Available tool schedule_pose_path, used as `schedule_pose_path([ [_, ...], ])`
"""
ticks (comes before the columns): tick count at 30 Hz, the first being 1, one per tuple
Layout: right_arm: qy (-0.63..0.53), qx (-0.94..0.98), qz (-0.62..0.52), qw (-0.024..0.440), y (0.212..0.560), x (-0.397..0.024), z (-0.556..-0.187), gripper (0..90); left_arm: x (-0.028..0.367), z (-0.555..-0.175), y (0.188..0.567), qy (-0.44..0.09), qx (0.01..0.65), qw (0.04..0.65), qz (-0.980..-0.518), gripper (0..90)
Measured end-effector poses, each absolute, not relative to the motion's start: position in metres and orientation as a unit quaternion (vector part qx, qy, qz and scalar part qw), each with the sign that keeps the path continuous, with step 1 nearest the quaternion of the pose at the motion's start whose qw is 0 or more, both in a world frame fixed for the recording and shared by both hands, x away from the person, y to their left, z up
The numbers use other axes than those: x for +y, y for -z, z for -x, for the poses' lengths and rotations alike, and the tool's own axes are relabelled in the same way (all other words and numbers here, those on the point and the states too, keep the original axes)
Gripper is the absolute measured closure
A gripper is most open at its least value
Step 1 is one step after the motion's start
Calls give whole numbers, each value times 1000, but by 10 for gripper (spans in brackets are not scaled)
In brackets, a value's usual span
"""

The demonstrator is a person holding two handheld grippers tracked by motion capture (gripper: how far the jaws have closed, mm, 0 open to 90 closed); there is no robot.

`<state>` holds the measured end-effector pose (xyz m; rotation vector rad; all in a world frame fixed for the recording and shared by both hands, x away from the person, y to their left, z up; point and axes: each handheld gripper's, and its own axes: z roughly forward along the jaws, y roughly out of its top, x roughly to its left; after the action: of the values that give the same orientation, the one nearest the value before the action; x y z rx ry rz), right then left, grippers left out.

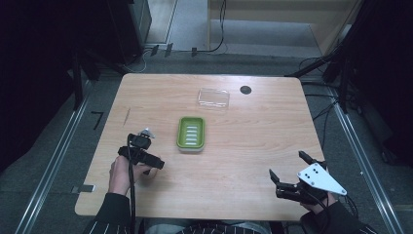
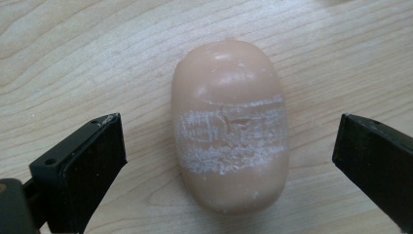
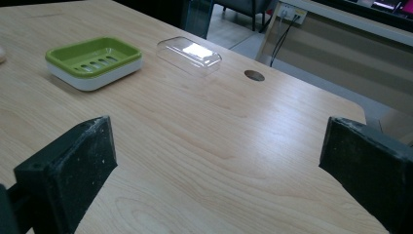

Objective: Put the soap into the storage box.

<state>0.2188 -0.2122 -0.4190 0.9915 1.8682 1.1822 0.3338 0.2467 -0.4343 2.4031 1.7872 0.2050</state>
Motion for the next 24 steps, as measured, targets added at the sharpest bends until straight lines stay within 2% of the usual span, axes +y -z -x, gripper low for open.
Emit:
schedule_pose_path([
  [10,-457,722,-383,352,419,-212,-219,0,246,-342,442,-60,599,54,-797,81],
  [13,-457,721,-383,352,419,-212,-219,0,245,-343,444,-56,601,47,-796,138],
  [24,-457,720,-383,354,419,-212,-219,0,243,-343,449,-49,603,38,-796,207],
])
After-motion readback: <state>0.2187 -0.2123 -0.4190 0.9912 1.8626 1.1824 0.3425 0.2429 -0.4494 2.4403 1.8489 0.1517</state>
